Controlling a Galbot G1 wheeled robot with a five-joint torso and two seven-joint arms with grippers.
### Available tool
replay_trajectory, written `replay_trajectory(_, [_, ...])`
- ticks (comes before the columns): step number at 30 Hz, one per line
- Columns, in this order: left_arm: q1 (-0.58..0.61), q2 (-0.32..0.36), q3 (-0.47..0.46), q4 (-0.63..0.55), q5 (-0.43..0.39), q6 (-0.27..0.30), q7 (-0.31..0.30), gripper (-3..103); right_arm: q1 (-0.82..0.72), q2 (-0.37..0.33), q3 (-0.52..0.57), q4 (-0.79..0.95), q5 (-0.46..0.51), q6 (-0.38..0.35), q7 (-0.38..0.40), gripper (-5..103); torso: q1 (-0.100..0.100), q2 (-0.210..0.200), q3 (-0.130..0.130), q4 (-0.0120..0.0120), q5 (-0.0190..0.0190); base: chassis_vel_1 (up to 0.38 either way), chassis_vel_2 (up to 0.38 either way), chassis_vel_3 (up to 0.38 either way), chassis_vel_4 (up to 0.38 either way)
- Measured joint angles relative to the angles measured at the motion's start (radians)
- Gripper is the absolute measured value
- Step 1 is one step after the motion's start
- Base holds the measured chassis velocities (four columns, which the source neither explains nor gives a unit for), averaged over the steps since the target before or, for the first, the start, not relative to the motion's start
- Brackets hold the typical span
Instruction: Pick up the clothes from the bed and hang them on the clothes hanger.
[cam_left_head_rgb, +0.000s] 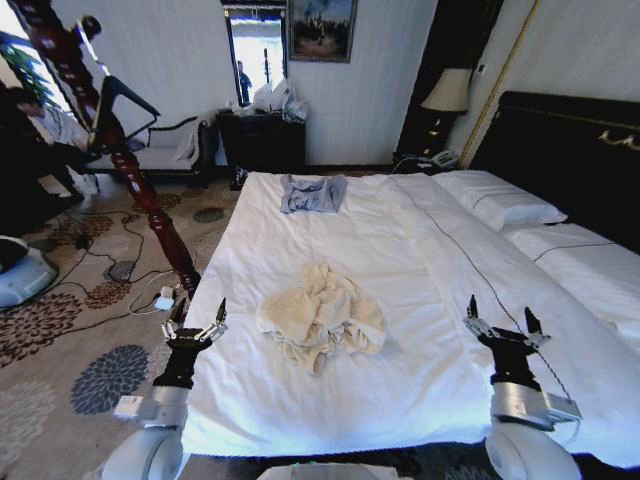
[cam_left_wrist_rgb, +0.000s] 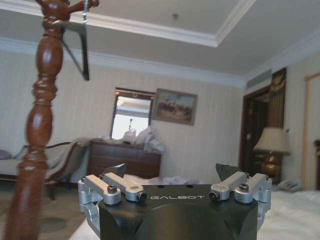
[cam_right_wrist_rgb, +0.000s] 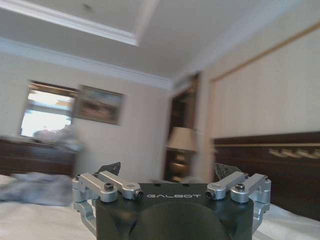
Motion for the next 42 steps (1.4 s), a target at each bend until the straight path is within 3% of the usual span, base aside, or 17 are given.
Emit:
replay_trajectory(3, [-0.029, 0.011, -0.03, 0.038, 0.023, 0.001, 0.0, 100, -0.015, -0.008, -0.023, 0.026, 0.132, -0.037, -0.036, 100, 0.0, 0.0, 0.0, 0.0003, -0.0003, 0.0, 0.0, 0.0, 0.0])
replay_trajectory(6, [-0.053, 0.016, -0.049, 0.086, 0.036, -0.005, -0.007, 100, -0.013, -0.01, -0.028, 0.011, 0.152, -0.059, -0.048, 100, 0.0, 0.0, 0.0, -0.0007, -0.0013, 0.0, 0.0, 0.0, 0.0])
replay_trajectory(9, [-0.049, -0.022, -0.073, 0.176, 0.081, -0.03, -0.014, 100, 0.054, -0.064, -0.076, -0.094, 0.191, -0.043, -0.116, 100, 0.0, 0.0, 0.0, 0.0005, -0.0002, 0.0, 0.0, 0.0, 0.0])
replay_trajectory(11, [-0.045, -0.029, -0.072, 0.183, 0.088, -0.033, -0.012, 100, 0.065, -0.079, -0.09, -0.109, 0.214, -0.041, -0.12, 100, 0.0, 0.0, 0.0, 0.0005, 0.0, 0.0, 0.0, 0.0, 0.0])
replay_trajectory(15, [-0.023, -0.071, -0.062, 0.216, 0.142, -0.048, -0.006, 100, 0.165, -0.186, -0.2, -0.182, 0.428, -0.066, -0.095, 100, 0.0, 0.0, 0.0, 0.0004, -0.0008, 0.0, 0.0, 0.0, 0.0])
replay_trajectory(17, [0.001, -0.093, -0.055, 0.215, 0.157, -0.052, -0.003, 100, 0.232, -0.222, -0.265, -0.205, 0.572, -0.129, -0.021, 100, 0.0, 0.0, 0.0, 0.0004, -0.0001, 0.0, 0.0, 0.0, 0.0])
replay_trajectory(18, [0.001, -0.093, -0.055, 0.215, 0.157, -0.052, -0.003, 100, 0.232, -0.222, -0.265, -0.205, 0.572, -0.129, -0.021, 100, 0.0, 0.0, 0.0, 0.0004, -0.0001, 0.0, 0.0, 0.0, 0.0])
replay_trajectory(20, [0.022, -0.111, -0.05, 0.207, 0.179, -0.057, -0.001, 100, 0.29, -0.241, -0.314, -0.201, 0.715, -0.225, 0.109, 100, 0.0, 0.0, 0.0, 0.0005, 0.0, 0.0, 0.0, 0.0, 0.0])
replay_trajectory(21, [0.031, -0.119, -0.049, 0.201, 0.194, -0.06, -0.001, 100, 0.322, -0.249, -0.334, -0.182, 0.81, -0.31, 0.212, 100, 0.0, 0.0, 0.0, 0.0005, -0.0002, 0.0, 0.0, 0.0, 0.0])
replay_trajectory(22, [0.035, -0.124, -0.049, 0.197, 0.2, -0.061, -0.001, 100, 0.335, -0.252, -0.341, -0.17, 0.854, -0.357, 0.268, 100, 0.0, 0.0, 0.0, 0.0007, -0.0006, 0.0, 0.0, 0.0, 0.0])
replay_trajectory(23, [0.035, -0.124, -0.049, 0.197, 0.2, -0.061, -0.001, 100, 0.335, -0.252, -0.341, -0.17, 0.854, -0.357, 0.268, 100, 0.0, 0.0, 0.0, 0.0007, -0.0006, 0.0, 0.0, 0.0, 0.0])
replay_trajectory(25, [0.043, -0.139, -0.051, 0.178, 0.209, -0.063, -0.002, 100, 0.364, -0.258, -0.356, -0.123, 0.983, -0.468, 0.449, 100, 0.0, 0.0, 0.0, 0.0001, -0.0004, 0.0, 0.0, 0.0, 0.0])
replay_trajectory(29, [0.048, -0.155, -0.049, 0.163, 0.222, -0.064, -0.007, 100, 0.342, -0.251, -0.361, -0.096, 0.983, -0.49, 0.528, 100, 0.0, 0.0, 0.0, 0.0, -0.0005, 0.0, 0.0, 0.0, 0.0])
replay_trajectory(33, [0.053, -0.172, -0.039, 0.158, 0.241, -0.068, -0.008, 100, 0.295, -0.23, -0.37, -0.088, 0.972, -0.491, 0.537, 100, 0.0, 0.0, 0.0, -0.0001, -0.0005, 0.0, 0.0, 0.0, 0.0])
replay_trajectory(39, [0.045, -0.185, -0.015, 0.155, 0.267, -0.069, -0.021, 100, 0.28, -0.156, -0.418, -0.148, 0.915, -0.485, 0.463, 103, 0.0, 0.0, 0.0, 0.0001, -0.0005, 0.0, 0.0, 0.0, 0.0])
replay_trajectory(42, [0.039, -0.187, -0.009, 0.153, 0.269, -0.068, -0.027, 100, 0.291, -0.116, -0.44, -0.19, 0.847, -0.456, 0.408, 95, 0.0, 0.0, 0.0, 0.0002, -0.0003, 0.0, 0.0, 0.0, 0.0])
